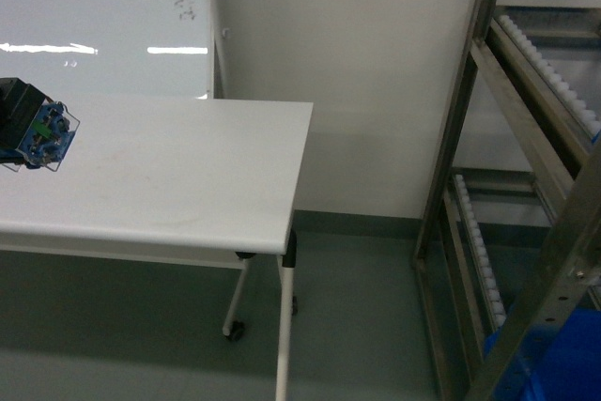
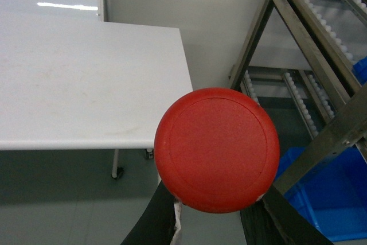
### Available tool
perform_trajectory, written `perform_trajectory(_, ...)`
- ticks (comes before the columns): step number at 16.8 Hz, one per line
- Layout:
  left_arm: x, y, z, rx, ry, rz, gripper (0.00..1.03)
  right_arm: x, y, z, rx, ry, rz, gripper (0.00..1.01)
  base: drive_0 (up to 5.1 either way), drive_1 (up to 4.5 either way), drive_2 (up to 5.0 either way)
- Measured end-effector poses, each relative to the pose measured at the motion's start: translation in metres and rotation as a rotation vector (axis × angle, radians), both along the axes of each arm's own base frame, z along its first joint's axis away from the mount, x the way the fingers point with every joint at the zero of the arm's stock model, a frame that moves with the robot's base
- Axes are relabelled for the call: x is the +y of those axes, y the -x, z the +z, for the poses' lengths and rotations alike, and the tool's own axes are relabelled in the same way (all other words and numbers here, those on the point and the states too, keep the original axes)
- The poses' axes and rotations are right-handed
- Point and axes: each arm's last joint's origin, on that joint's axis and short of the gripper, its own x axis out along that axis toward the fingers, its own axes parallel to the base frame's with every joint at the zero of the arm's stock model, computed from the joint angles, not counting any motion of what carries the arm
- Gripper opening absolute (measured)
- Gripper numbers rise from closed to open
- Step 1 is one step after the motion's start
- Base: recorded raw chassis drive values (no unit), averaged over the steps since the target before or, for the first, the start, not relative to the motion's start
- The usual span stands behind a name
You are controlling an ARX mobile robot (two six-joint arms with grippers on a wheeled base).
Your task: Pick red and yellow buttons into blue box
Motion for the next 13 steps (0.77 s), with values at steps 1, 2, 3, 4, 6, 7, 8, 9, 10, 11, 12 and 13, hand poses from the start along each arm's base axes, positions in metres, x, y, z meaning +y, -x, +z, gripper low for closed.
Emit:
perform_trajectory(1,0.0,0.0,0.0,0.0,0.0,0.0,0.19,0.0,0.0,0.0,0.0,0.0,0.0,0.32,5.0,-2.46,-2.5)
perform_trajectory(2,0.0,0.0,-0.0001,0.001,0.0,0.0,0.19,0.0,0.0,0.0,0.0,0.0,0.0,0.32,4.9,-2.51,-2.5)
perform_trajectory(3,0.0001,0.0,-0.0001,0.001,0.0,0.0,0.19,0.0,0.0,0.0,0.0,0.0,0.0,0.32,4.9,-2.55,-2.5)
perform_trajectory(4,0.0,0.0001,0.0003,-0.003,0.0,0.0,0.19,0.0,0.0,0.0,0.0,0.0,0.0,0.32,4.9,-2.55,-2.5)
perform_trajectory(6,0.0,0.0001,0.0001,0.0,0.0,0.0,0.19,0.0,0.0,0.0,0.0,0.0,0.0,0.32,5.0,-2.47,-2.5)
perform_trajectory(7,0.0,0.0001,0.0002,-0.001,0.0,0.0,0.19,0.0,0.0,0.0,0.0,0.0,0.0,0.32,5.1,-2.4,-2.4)
perform_trajectory(8,0.0,0.0001,-0.0003,0.003,-0.001,0.0,0.19,0.0,0.0,0.0,0.0,0.0,0.0,0.32,5.0,-2.41,-2.4)
perform_trajectory(9,0.0,0.0,0.0,0.0,0.0,0.0,0.19,0.0,0.0,0.0,0.0,0.0,0.0,0.32,5.0,-2.49,-2.5)
perform_trajectory(10,0.0,0.0,0.0,0.0,0.0,0.0,0.19,0.0,0.0,0.0,0.0,0.0,0.0,0.32,4.9,-2.55,-2.6)
perform_trajectory(11,0.0003,-0.0001,0.0,0.0,0.0,0.003,0.19,0.0,0.0,0.0,0.0,0.0,0.0,0.32,5.0,-2.46,-2.5)
perform_trajectory(12,0.0002,0.0,0.0,0.0,0.0,0.002,0.19,0.0,0.0,0.0,0.0,0.0,0.0,0.32,5.0,-2.46,-2.5)
perform_trajectory(13,-0.0002,0.0001,-0.0001,0.001,0.0,-0.002,0.19,0.0,0.0,0.0,0.0,0.0,0.0,0.32,5.0,-2.46,-2.5)
